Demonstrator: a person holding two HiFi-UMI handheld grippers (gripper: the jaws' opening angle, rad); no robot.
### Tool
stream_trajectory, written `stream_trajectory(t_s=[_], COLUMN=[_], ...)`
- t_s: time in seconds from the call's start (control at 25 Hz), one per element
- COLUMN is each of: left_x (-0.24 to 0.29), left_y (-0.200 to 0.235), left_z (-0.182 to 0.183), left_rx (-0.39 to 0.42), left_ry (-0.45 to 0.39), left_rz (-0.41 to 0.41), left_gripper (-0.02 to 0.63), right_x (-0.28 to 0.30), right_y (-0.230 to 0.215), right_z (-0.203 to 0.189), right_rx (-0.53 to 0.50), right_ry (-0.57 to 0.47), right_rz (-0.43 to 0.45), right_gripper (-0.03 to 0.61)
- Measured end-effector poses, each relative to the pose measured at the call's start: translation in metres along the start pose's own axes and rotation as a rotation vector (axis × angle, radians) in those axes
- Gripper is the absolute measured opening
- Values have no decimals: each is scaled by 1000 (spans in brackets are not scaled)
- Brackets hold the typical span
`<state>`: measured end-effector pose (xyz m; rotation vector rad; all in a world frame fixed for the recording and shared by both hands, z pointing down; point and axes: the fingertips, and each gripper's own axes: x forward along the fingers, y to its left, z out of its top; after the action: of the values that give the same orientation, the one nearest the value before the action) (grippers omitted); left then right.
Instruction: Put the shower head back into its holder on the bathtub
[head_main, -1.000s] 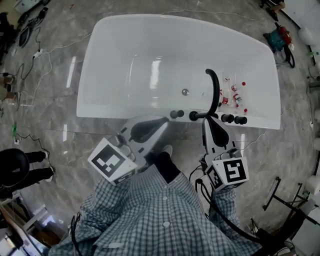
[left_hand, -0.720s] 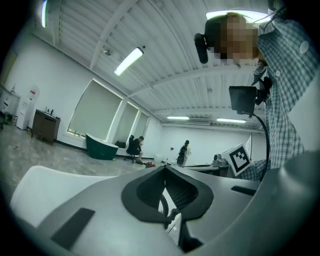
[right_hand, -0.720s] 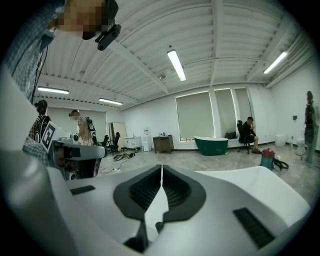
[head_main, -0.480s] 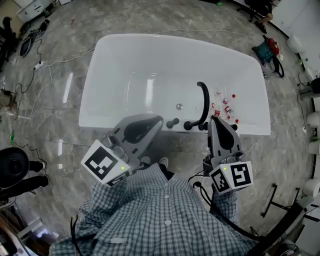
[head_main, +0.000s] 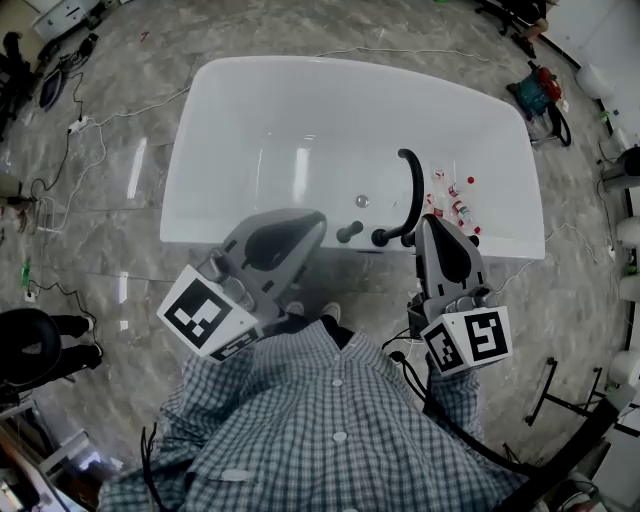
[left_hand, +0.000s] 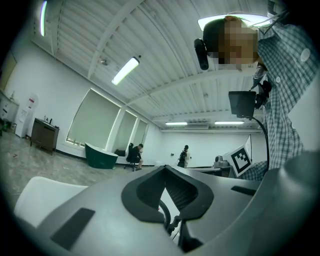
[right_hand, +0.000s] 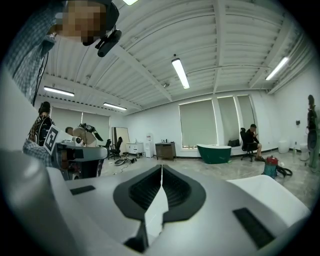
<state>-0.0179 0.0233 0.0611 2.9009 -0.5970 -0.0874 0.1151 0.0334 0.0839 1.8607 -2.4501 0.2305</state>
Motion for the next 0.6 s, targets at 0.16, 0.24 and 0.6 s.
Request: stream_trajectory(t_s=[0.16, 0.24, 0.6], left_x=[-1, -2, -2], left_y=[0, 0, 0], left_z=[2, 2, 0], left_rx=[1, 3, 6], left_ry=[-6, -7, -3], left_rz=[4, 5, 4], left_gripper=[8, 8, 8], right_x=[0, 0, 0], right_y=[1, 1, 0], right_z=[-2, -3, -6], right_rx=[8, 7, 10], right_ry=[0, 0, 6], right_rz=[6, 6, 8], right_gripper=[21, 21, 21])
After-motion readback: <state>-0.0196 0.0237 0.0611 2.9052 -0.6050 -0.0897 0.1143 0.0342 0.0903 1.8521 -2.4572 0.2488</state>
